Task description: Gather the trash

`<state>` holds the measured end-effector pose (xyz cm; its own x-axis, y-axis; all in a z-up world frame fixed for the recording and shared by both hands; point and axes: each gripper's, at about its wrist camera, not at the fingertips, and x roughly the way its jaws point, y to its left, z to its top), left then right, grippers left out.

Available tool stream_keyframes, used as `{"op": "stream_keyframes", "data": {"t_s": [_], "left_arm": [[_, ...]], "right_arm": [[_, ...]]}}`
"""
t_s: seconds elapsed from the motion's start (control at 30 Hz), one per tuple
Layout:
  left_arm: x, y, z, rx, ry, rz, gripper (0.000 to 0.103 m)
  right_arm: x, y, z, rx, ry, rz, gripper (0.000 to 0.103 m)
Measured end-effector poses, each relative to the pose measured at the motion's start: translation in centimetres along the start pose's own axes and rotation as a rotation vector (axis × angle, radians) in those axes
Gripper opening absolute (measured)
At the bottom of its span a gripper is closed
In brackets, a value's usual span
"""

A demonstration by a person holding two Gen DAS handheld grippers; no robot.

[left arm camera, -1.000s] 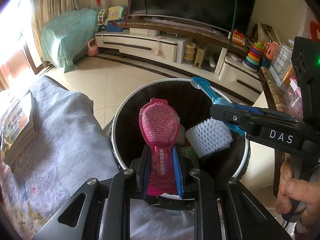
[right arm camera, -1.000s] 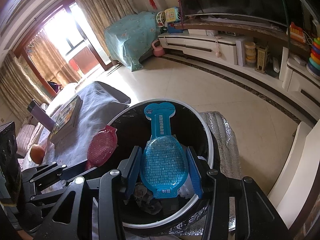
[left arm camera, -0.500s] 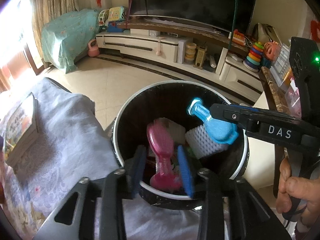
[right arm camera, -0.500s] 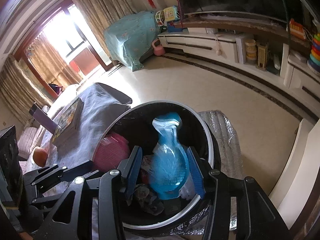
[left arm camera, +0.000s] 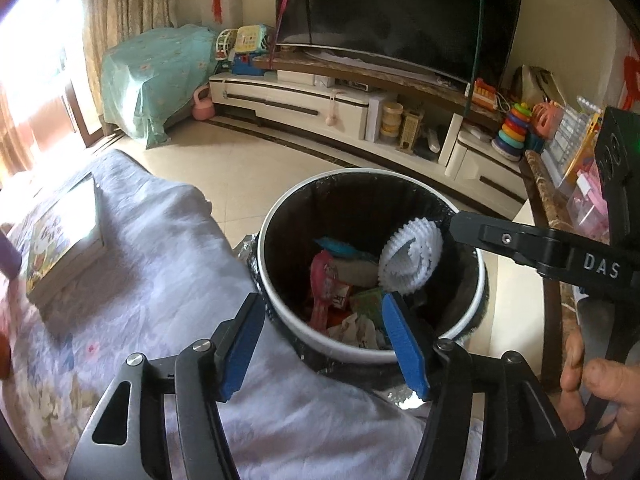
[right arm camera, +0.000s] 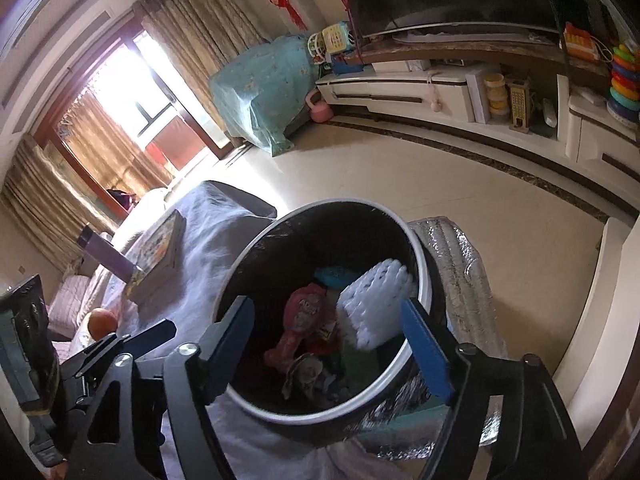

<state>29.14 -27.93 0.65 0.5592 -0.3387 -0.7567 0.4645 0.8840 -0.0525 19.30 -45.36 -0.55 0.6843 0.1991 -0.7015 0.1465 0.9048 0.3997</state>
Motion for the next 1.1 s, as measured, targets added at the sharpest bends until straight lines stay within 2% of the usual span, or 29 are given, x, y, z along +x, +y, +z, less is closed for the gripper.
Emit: {"op": "stream_keyframes", "data": {"t_s": [0.1,0.3,0.47,0.87,1.1], "left_arm": [[-1.2,0.2,-1.0,-0.002,-0.012,-0.003,0.062],[-3.8,0.2,-3.1,-0.002,-0.036,0.002,0.064],[-6.5,0.2,-5.7,-0.017,-0.077,0.003,0.071],[-11.2,0.6,-13.9,-0.067,-0.120,0.012,0.075],[-14.2,1.2,-17.6,-0.095,-0.174,0.019,0.076]], "right_arm": [[-1.0,0.5,-0.8,0.008,-0.015,0.021,0.088],[-2.4,1.5,-2.4,0.012,-0.030,0.036,0.093],[-3.9,2.6,-4.5,0.007,-0.046,0.048,0.099],[-7.4,4.1,-10.4,-0.012,-0.122,0.061,0.100],[-9.3,4.3,-13.6,-0.008,-0.177,0.070,0.100]]}}
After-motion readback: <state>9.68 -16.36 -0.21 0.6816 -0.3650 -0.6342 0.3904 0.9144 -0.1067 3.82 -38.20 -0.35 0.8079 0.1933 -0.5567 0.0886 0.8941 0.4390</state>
